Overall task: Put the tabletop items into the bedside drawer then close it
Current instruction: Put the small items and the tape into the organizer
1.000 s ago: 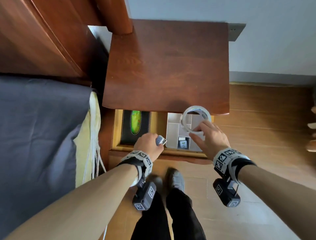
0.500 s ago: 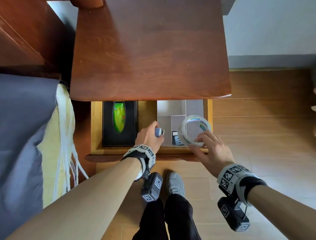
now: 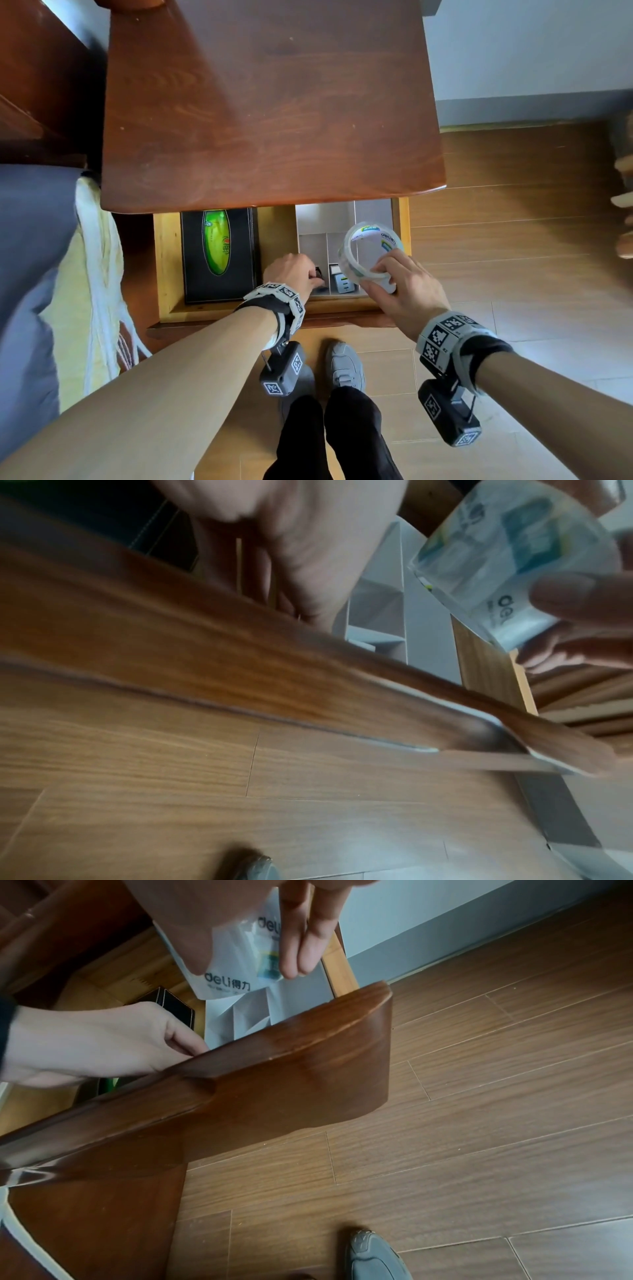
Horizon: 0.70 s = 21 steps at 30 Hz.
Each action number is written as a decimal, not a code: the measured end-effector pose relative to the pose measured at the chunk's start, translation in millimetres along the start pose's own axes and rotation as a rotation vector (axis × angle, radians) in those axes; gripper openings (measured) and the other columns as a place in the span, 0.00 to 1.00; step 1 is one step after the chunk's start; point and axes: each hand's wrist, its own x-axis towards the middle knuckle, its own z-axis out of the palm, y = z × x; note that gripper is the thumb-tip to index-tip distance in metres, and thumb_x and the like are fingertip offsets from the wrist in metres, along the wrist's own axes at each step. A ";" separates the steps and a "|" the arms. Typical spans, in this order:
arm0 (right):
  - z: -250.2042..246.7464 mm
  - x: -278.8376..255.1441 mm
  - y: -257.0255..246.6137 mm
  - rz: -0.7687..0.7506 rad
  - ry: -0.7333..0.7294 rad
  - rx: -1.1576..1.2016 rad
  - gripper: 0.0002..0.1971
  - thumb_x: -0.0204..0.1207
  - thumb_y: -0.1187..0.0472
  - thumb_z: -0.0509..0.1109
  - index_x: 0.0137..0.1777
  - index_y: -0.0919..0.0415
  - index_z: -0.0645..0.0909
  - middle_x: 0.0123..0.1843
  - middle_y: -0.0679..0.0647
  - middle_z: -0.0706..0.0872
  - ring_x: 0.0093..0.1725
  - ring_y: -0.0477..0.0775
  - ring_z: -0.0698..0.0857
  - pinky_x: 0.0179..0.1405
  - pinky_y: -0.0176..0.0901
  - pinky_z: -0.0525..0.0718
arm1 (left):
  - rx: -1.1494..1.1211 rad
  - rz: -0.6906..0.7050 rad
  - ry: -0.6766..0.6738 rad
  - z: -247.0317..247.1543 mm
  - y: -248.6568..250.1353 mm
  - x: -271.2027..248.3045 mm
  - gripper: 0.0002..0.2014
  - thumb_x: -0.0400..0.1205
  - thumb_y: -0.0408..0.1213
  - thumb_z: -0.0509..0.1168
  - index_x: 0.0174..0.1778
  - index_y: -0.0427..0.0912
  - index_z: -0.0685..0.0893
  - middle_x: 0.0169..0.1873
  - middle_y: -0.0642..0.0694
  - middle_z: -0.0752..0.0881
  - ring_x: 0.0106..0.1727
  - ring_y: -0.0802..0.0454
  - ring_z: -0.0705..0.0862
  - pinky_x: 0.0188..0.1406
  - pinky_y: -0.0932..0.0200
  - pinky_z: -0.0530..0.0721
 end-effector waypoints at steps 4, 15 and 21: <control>2.1 7.4 -2.4 -0.016 -0.045 0.002 0.13 0.80 0.44 0.64 0.53 0.52 0.79 0.54 0.40 0.79 0.53 0.46 0.79 0.41 0.43 0.77 | 0.045 0.016 0.020 -5.7 -1.5 -4.8 0.16 0.82 0.53 0.66 0.38 0.46 0.90 0.33 0.50 0.89 0.35 0.49 0.86 0.30 0.60 0.79; 19.5 61.6 -56.0 0.015 -0.149 -0.022 0.15 0.84 0.53 0.59 0.66 0.57 0.77 0.66 0.48 0.76 0.63 0.54 0.79 0.55 0.46 0.77 | -0.081 -0.074 0.044 -46.3 -62.7 -31.2 0.12 0.82 0.38 0.61 0.43 0.50 0.90 0.38 0.53 0.90 0.39 0.51 0.87 0.40 0.54 0.89; 42.9 93.2 -71.0 0.160 -0.147 -0.023 0.23 0.82 0.54 0.61 0.76 0.58 0.70 0.72 0.54 0.72 0.67 0.59 0.78 0.62 0.52 0.77 | -0.153 -0.073 0.032 -44.0 -93.5 -36.7 0.12 0.82 0.37 0.60 0.43 0.50 0.90 0.38 0.56 0.89 0.40 0.54 0.87 0.45 0.54 0.88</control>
